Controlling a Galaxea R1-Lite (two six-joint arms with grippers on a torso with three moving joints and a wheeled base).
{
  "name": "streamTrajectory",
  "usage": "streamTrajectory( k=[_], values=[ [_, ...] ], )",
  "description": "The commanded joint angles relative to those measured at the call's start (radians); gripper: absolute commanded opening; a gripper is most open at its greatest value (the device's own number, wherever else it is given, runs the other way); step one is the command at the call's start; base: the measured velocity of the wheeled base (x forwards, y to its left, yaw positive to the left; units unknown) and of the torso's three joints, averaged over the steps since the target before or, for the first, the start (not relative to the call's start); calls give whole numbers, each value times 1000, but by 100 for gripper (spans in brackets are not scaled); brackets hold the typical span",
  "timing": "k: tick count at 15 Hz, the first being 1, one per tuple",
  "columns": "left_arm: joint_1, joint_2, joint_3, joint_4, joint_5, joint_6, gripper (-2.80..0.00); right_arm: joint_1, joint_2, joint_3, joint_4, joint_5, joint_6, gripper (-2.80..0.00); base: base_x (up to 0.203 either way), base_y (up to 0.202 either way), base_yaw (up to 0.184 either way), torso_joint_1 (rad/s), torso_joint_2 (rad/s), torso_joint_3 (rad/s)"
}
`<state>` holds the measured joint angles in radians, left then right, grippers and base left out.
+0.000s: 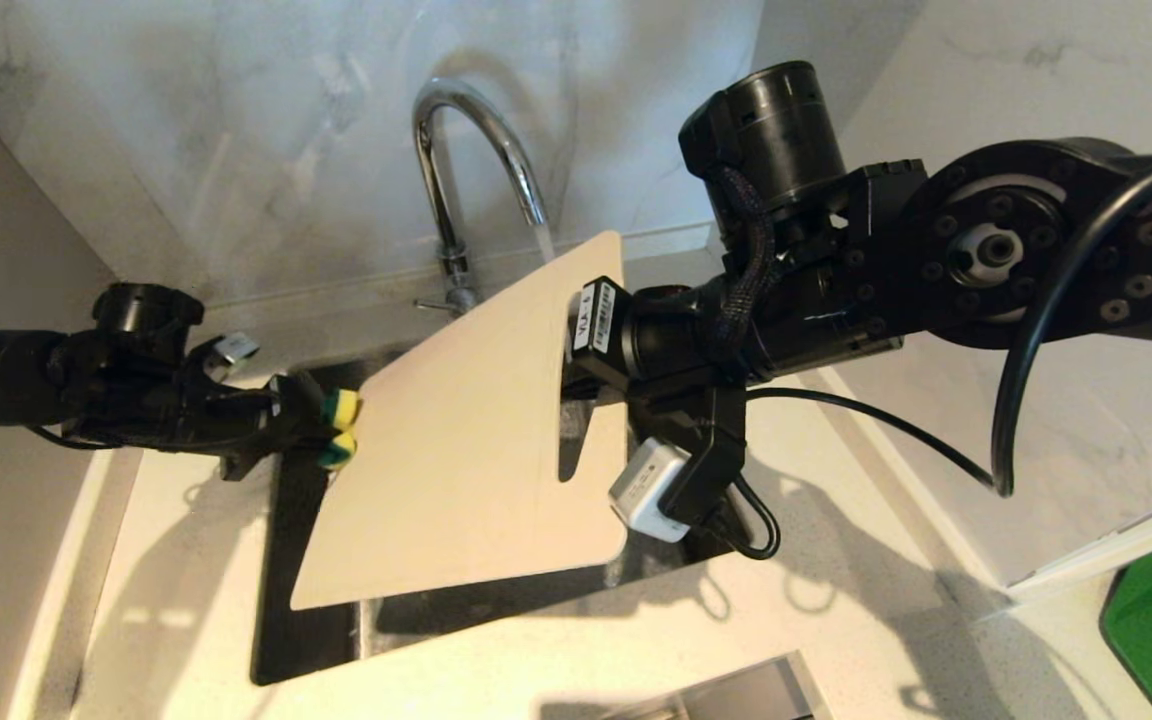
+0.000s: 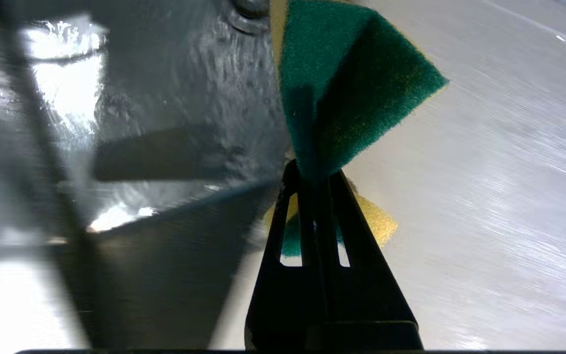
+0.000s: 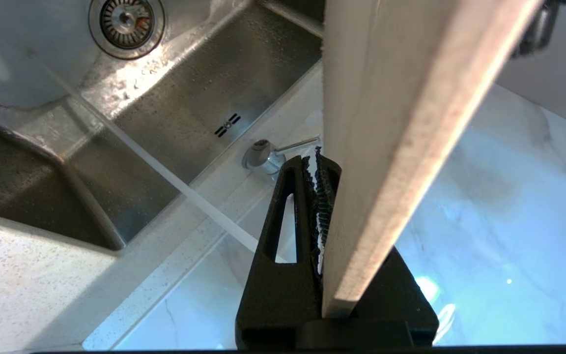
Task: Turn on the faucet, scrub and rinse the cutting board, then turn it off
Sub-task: Put down the cutting board
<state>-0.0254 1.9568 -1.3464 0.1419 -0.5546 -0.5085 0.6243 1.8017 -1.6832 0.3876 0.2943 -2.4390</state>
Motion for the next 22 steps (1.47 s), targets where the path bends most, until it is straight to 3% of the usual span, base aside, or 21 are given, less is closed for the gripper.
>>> streamTrajectory(
  k=[1,6,10,13,15,18,22],
  values=[
    [81,20,-1,1,-24,30,-280,-1,-4,2,5,-1,-14,-280,0,0,0,0,0,0],
    [103,-88,-98,28,-50,14,-280,-1,-10,14,5,-1,-14,-280,0,0,0,0,0,0],
    [76,-232,-229,146,-78,-7,-280,-2,-9,12,5,-1,-14,-280,0,0,0,0,0,0],
    [-88,-337,-237,202,-80,-53,-280,-5,-5,13,5,-3,-14,-280,0,0,0,0,0,0],
    [-248,-397,-183,211,-70,-72,-280,-5,2,5,4,-3,-14,-280,0,0,0,0,0,0],
    [-467,-420,-82,203,69,-60,-280,-6,5,-1,4,-4,-14,-280,0,0,0,0,0,0],
    [-533,-429,107,111,113,-45,-280,-17,6,2,4,-4,-14,-280,0,0,0,0,0,0]
  ],
)
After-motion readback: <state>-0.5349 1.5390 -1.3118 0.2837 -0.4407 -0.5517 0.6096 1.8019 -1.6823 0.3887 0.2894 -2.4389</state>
